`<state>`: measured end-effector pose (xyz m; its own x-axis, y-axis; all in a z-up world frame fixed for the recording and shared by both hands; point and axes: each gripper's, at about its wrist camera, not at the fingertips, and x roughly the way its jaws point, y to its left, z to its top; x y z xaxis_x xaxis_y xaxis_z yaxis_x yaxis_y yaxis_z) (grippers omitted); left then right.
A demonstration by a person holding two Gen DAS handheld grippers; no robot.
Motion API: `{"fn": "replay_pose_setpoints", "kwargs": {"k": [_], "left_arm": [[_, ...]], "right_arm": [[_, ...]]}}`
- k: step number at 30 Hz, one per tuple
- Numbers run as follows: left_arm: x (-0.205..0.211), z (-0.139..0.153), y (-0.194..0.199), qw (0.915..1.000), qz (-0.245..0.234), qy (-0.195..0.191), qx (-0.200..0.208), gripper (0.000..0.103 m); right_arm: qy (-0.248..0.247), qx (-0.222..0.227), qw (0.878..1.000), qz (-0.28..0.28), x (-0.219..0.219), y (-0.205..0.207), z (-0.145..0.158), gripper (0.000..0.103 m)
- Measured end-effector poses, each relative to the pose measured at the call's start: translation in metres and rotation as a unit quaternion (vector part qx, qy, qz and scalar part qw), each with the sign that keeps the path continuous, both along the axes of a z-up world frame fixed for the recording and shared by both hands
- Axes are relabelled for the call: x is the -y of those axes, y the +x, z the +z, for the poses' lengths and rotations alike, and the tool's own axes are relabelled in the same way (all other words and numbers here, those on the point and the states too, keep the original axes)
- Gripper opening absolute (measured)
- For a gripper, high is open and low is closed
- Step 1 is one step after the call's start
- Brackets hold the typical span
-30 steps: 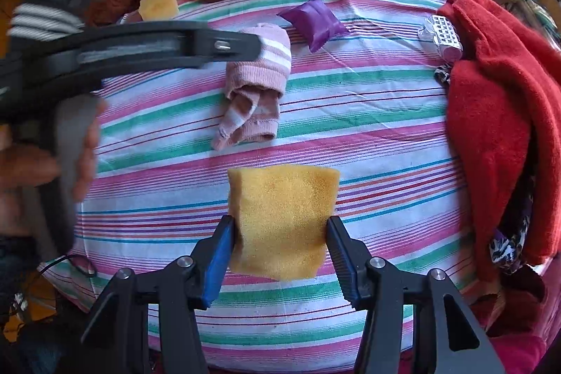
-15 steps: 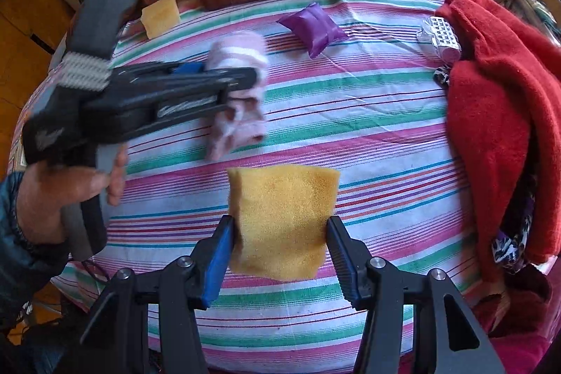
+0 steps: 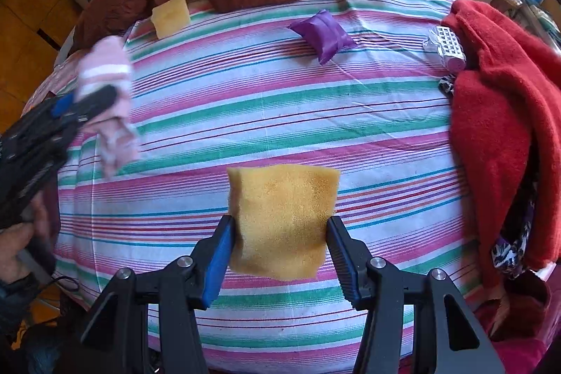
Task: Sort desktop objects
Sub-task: 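Carry the pink sock and yellow sponge into the gold tray with both grippers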
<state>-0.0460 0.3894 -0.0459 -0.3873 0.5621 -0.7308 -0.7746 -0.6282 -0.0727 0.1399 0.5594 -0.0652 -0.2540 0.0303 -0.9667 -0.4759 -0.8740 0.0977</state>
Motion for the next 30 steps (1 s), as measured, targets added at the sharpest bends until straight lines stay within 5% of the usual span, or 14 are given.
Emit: {"fn": "replay_pose_setpoints", "kwargs": {"k": [30], "left_arm": [[0.208, 0.067, 0.023, 0.9847, 0.15, 0.051, -0.073, 0.034]], "right_arm": [[0.138, 0.096, 0.985, 0.029, 0.032, -0.017, -0.007, 0.053]]}}
